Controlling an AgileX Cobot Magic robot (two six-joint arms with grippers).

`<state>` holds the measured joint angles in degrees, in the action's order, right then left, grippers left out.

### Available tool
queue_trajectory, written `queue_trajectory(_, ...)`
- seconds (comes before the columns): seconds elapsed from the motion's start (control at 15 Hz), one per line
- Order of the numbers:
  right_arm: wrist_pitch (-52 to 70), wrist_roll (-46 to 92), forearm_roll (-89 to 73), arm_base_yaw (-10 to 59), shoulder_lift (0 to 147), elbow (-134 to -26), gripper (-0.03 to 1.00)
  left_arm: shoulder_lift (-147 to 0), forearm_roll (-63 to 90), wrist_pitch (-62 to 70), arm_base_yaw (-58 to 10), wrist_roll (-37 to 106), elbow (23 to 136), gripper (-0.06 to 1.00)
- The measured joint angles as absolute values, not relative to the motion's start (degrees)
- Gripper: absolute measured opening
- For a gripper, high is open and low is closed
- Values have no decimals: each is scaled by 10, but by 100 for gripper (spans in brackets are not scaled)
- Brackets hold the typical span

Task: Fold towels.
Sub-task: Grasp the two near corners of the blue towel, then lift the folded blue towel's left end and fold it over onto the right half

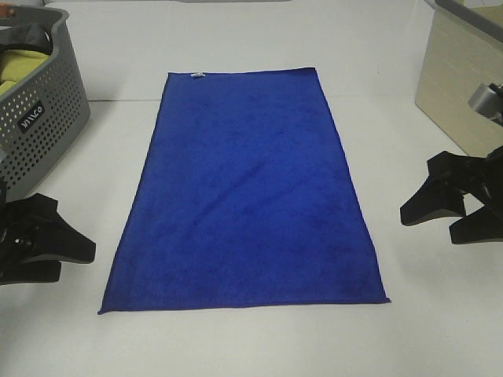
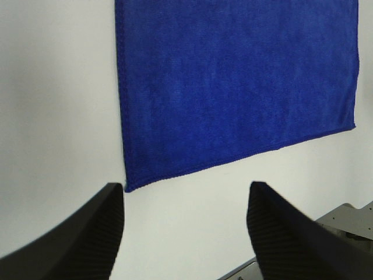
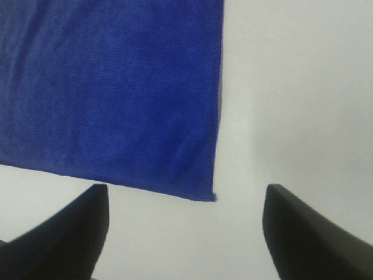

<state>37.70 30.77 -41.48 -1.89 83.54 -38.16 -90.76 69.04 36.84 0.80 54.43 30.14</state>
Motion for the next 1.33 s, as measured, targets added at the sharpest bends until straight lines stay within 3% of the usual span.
queue_trajectory(0.53, 344, 441, -527, -18, 1001, -403, 70, -1047, 745, 352, 6, 634, 363, 59)
queue_trajectory(0.8, 337, 481, -574, -17, 1049, -414, 70, -1086, 745, 319, -48, 629, 391, 59)
queue_trajectory(1.13, 332, 476, -595, 68, 1099, -455, 68, -1125, 768, 332, -99, 610, 441, 59)
queue_trajectory(1.27, 332, 454, -599, 71, 1105, -456, 58, -1136, 772, 338, -111, 605, 456, 54)
queue_trajectory(1.33, 327, 434, -598, 70, 1106, -456, 48, -1140, 772, 337, -114, 603, 457, 46)
